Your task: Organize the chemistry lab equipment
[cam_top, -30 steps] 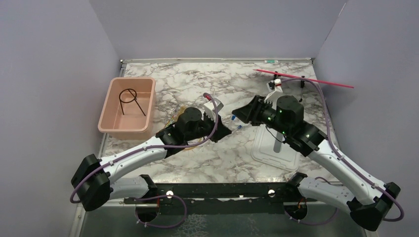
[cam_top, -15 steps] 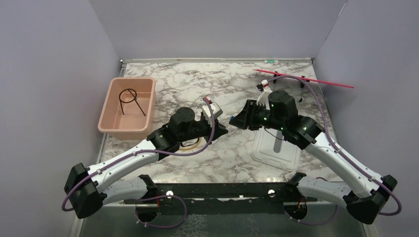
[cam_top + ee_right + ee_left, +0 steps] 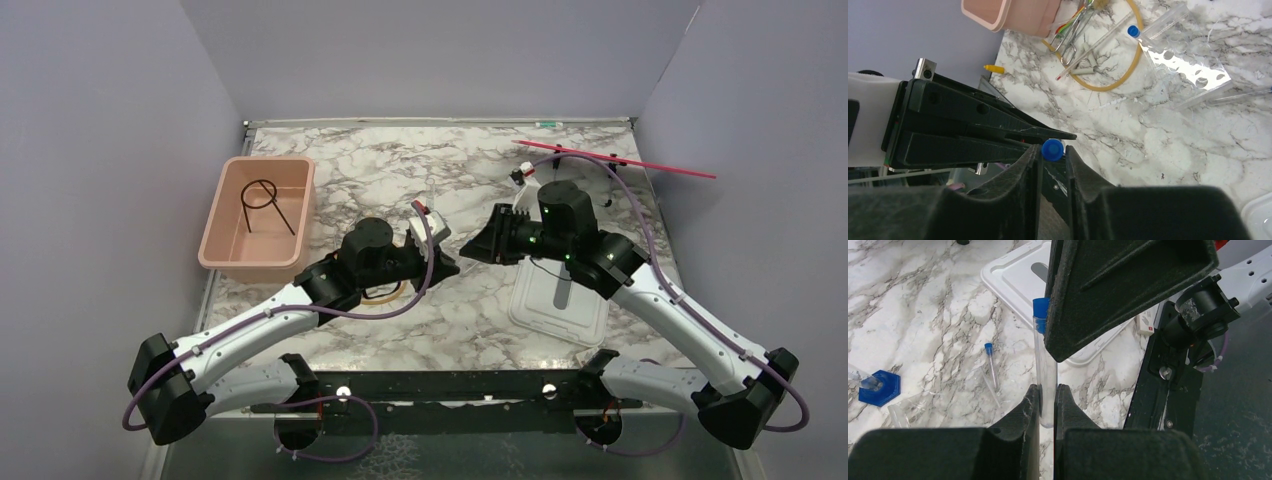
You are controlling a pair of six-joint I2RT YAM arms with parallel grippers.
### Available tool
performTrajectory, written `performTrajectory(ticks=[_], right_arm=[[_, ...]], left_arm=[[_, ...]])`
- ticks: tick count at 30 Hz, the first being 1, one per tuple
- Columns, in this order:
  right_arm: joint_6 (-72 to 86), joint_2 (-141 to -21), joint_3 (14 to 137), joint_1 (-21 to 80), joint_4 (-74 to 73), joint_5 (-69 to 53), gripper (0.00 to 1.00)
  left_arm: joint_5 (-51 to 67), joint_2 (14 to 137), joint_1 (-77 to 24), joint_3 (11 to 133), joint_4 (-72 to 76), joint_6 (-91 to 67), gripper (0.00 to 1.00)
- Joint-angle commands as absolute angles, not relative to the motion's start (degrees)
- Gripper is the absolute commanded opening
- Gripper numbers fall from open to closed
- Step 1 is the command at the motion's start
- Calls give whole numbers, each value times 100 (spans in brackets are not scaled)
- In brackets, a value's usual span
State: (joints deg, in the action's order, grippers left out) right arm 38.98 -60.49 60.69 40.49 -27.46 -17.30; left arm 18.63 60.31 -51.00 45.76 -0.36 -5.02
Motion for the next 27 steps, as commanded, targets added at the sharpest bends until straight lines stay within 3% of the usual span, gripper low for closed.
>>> performTrajectory(ticks=[1, 5, 7, 10, 12, 14, 19, 27], right_arm=[[3883, -6044, 6156, 4052, -2403, -1958, 25], [3683, -6003, 6046, 4052, -2224, -1861, 19], [3508, -6022, 5996, 4052, -2137, -1728, 19], [3209, -6124, 5990, 4052, -2023, -1510, 17], [2986, -6196, 5971, 4051, -1840, -1341, 17], [2746, -6285, 5920, 4052, -1624, -1157, 17], [2141, -6606, 5589, 4079, -698, -814, 16], [1044, -7589, 5475, 4851, 406, 880, 16]], left_arm=[[1987, 5907, -5107, 4767, -123, -483, 1], [1775, 5855, -5111, 4738, -190, -723, 11], [1649, 5803, -5107, 4747, -249, -824, 27], [1365, 5641, -5110, 4780, -398, -943, 38], [817, 5442, -5111, 4852, -616, -1094, 59], [-162, 5277, -5108, 4975, -1005, -1219, 69], [-1651, 4448, -5114, 5016, -1428, -1220, 72], [-3758, 3905, -5106, 5099, -1352, -1256, 75]])
